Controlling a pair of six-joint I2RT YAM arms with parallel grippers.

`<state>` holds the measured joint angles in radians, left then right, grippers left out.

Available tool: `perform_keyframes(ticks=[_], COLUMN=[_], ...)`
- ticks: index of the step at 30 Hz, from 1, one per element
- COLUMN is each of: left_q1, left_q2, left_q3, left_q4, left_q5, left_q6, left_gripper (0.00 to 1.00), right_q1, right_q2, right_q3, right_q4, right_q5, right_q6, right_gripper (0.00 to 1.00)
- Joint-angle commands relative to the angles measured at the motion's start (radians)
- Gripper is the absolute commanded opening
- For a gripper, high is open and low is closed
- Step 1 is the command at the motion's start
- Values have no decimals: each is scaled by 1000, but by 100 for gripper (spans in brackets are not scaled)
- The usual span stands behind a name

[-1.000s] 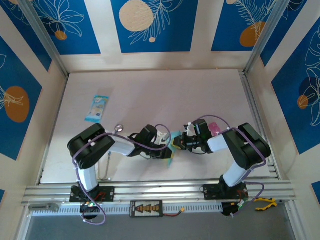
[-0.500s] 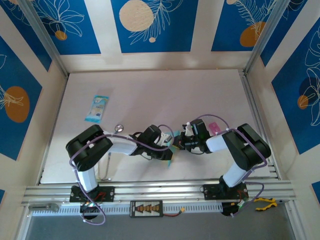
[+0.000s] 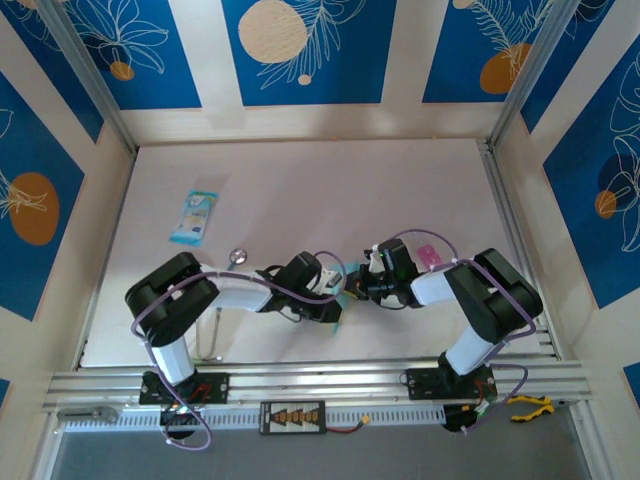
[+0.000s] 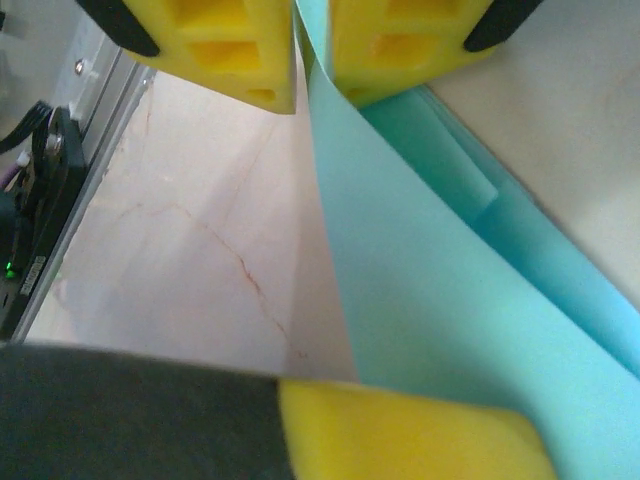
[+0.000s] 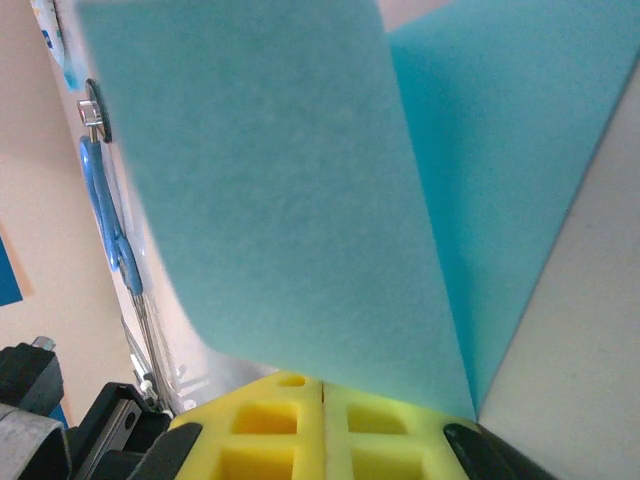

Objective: Fold a paper plane with a square sheet of paper (pick it up from the middle)
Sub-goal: Perform the fifth fold on the wing at the bottom-center of the table.

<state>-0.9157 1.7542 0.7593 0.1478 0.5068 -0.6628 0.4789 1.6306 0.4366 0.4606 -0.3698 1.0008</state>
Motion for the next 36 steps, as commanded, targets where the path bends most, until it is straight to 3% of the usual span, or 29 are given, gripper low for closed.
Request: perform_keyframes(ticks=[1,9,12,15,19,29,36], left_q1=[-8,-17,-18,-18,-18,-18,-20], left_q2=[-17,-17,-20,-36,-69,-87,-134], left_q3=[-51,-64,-76,-91,-112,-137,-149], left_q4=[-166,-139,-116,-100,-68,-15,-3], left_q5=[-55,-17,6,21,39,74,69], left_q6=[15,7,0,-11,-27,-20,-7], left_gripper=[18,4,6,18,20,5,14], right_q1=[12,18,19,20,21,23,23], right_q2=[21,13,12,11,11,18,23], right_q3=[-41,-46,-46,-47,-45,-46,-43], right_q4=[-117,-116,-121,-123,-130,-137,-146], right_q5=[73,85,88,92,95,103,109], right_q6=[9,14,17,17,19,24,24], right_gripper=[4,4,4,3,3,3,3])
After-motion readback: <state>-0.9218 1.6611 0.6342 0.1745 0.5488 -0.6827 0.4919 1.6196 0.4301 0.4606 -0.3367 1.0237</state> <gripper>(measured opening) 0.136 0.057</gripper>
